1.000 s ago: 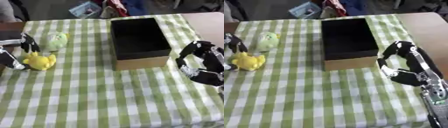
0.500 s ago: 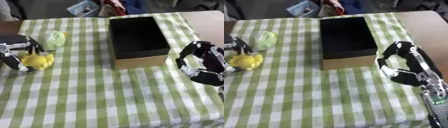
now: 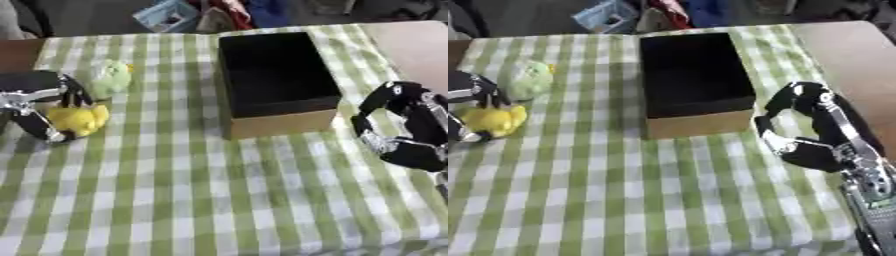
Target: Pick up objects on the table and place them in the box.
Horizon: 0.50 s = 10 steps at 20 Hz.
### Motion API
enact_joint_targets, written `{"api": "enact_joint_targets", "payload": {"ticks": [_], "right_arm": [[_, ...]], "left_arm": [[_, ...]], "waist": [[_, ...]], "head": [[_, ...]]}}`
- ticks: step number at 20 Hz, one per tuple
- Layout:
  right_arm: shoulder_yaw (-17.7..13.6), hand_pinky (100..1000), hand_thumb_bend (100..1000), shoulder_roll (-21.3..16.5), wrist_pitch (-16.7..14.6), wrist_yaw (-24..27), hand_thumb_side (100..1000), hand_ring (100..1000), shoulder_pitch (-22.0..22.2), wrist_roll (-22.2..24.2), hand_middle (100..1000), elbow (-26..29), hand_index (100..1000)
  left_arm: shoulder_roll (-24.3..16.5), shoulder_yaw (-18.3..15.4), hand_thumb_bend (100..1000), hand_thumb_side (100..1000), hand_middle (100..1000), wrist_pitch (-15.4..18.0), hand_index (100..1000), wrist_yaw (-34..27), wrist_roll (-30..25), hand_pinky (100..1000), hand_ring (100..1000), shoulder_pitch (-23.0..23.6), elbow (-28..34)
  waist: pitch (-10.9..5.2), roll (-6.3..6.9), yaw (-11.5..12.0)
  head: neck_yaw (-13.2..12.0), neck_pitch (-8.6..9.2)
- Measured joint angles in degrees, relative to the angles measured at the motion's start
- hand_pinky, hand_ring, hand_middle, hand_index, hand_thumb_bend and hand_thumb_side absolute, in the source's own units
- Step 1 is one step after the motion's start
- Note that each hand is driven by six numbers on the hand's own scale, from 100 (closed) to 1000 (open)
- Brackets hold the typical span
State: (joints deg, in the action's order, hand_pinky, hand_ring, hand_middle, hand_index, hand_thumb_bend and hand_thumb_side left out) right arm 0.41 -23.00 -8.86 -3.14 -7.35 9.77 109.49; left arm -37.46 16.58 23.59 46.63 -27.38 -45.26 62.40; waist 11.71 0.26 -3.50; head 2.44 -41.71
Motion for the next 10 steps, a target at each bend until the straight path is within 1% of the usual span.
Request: {"api": "enact_joint_targets", "payload": {"ticks": [1, 3, 7, 10], "right_arm": [[0.00, 673, 249, 0.01, 0.01, 0.00, 100, 531, 0.00, 0.01, 519, 0.00, 565], [0.00, 673, 252, 0.02, 0.02, 0.01, 100, 531, 0.00, 0.02, 519, -0.01, 565], [0.00, 673, 252, 0.03, 0.02, 0.02, 100, 531, 0.00, 0.02, 519, -0.01, 566], [0.03, 673, 253, 0.03, 0.02, 0.05, 100, 530, 0.00, 0.07, 519, -0.02, 566]], "left_arm": [[0.22, -0.01, 291, 100, 455, 0.02, 601, 0.27, 1.26, 596, 473, 0.05, -0.15], [0.28, -0.07, 262, 100, 412, 0.02, 556, 0.48, 4.09, 579, 439, 0.18, -0.17], [0.26, -0.55, 276, 100, 406, -0.32, 551, 0.26, 8.37, 581, 434, -0.02, 0.42], [0.12, -1.13, 290, 100, 408, -0.91, 554, -0.74, 9.69, 584, 435, -1.96, 2.15]], "waist": [[0.01, 0.00, -0.01], [0.03, -0.01, -0.03], [0.03, -0.02, -0.37], [0.03, 0.02, -0.72]], "head": [[-0.01, 0.00], [-0.01, 0.00], [0.00, 0.00], [-0.03, 0.00]]}}
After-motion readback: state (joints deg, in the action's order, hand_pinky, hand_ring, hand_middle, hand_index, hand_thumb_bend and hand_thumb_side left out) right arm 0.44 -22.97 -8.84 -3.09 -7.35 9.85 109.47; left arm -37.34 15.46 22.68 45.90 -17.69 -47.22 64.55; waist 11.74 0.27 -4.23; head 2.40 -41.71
